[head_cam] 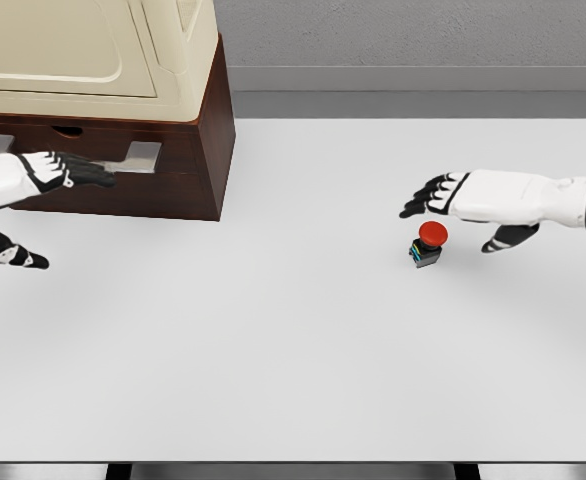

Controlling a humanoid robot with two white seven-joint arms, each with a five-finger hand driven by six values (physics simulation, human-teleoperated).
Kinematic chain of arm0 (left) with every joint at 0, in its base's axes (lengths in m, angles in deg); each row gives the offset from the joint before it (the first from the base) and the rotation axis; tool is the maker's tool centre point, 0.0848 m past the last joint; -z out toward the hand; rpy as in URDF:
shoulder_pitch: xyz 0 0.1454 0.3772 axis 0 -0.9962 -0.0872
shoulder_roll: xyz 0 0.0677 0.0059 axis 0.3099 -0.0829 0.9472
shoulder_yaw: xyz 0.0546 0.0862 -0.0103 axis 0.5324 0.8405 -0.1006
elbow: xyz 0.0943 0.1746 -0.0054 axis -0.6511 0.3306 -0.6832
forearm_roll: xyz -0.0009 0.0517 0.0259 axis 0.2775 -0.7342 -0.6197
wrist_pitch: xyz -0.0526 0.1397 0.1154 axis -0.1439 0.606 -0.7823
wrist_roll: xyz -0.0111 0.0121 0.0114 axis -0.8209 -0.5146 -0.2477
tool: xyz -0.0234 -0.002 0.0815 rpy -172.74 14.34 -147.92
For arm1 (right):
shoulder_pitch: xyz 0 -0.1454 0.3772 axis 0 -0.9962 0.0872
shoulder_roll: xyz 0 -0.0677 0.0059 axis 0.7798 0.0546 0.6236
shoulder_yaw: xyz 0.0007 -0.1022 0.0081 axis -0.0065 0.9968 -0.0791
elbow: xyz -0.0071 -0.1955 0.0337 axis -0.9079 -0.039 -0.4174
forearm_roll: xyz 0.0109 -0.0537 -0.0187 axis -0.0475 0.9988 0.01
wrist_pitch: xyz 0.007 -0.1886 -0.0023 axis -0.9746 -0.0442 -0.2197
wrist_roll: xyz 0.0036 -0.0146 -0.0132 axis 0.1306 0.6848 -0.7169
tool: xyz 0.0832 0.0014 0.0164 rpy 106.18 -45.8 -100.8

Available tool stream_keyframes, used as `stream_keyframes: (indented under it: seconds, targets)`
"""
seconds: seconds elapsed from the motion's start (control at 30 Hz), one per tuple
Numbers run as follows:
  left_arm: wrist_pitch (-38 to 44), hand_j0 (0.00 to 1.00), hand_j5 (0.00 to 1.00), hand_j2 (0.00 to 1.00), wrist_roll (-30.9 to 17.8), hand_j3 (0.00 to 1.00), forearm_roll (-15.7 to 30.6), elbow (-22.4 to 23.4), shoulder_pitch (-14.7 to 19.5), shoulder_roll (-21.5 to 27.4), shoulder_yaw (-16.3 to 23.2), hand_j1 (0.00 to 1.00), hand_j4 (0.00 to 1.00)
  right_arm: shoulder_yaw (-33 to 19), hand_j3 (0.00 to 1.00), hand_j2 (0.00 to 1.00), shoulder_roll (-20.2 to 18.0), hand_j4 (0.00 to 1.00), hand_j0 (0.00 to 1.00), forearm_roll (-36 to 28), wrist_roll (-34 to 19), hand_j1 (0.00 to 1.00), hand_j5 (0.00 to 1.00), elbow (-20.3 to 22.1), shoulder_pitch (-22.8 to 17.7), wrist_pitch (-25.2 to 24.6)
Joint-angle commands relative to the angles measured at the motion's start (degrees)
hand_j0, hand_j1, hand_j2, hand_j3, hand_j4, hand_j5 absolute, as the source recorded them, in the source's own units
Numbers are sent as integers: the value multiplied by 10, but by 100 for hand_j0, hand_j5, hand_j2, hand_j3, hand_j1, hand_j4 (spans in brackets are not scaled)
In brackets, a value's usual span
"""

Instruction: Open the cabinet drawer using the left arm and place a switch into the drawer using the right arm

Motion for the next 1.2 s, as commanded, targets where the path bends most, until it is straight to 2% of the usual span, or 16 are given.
stream_keyframes:
  seconds: [0.0,0.07,0.17,0.33,0.43,0.83,1.1,1.17]
  targets:
    - [1,100,100,100,-5,100,23,-3,1,0,6,100,100,6,100,100,6,100,100,0,0,100,100,-14,0,-1]
    - [29,100,100,100,-10,100,31,-3,8,2,6,100,100,7,100,100,11,100,100,1,0,100,100,-23,1,-1]
    - [143,99,99,99,-14,99,47,-3,21,1,6,99,99,19,100,100,20,100,100,1,0,100,100,-25,11,-1]
    - [161,100,100,100,-12,100,80,-3,20,-3,9,100,100,44,100,100,27,100,100,4,0,100,100,-25,21,-1]
    - [195,98,98,98,-13,98,76,-3,23,-4,9,98,98,50,100,100,31,100,100,10,0,100,100,-25,21,-1]
    - [245,98,98,98,-12,98,59,4,24,-23,9,98,98,52,100,100,39,100,100,14,0,100,100,-38,25,-1]
    - [249,98,98,98,-12,98,41,12,24,-34,9,98,98,53,100,100,39,100,100,14,0,100,100,-39,26,-1]
    - [249,98,98,98,-12,98,30,14,24,-40,9,98,98,59,100,100,39,100,100,14,0,100,100,-52,26,-1]
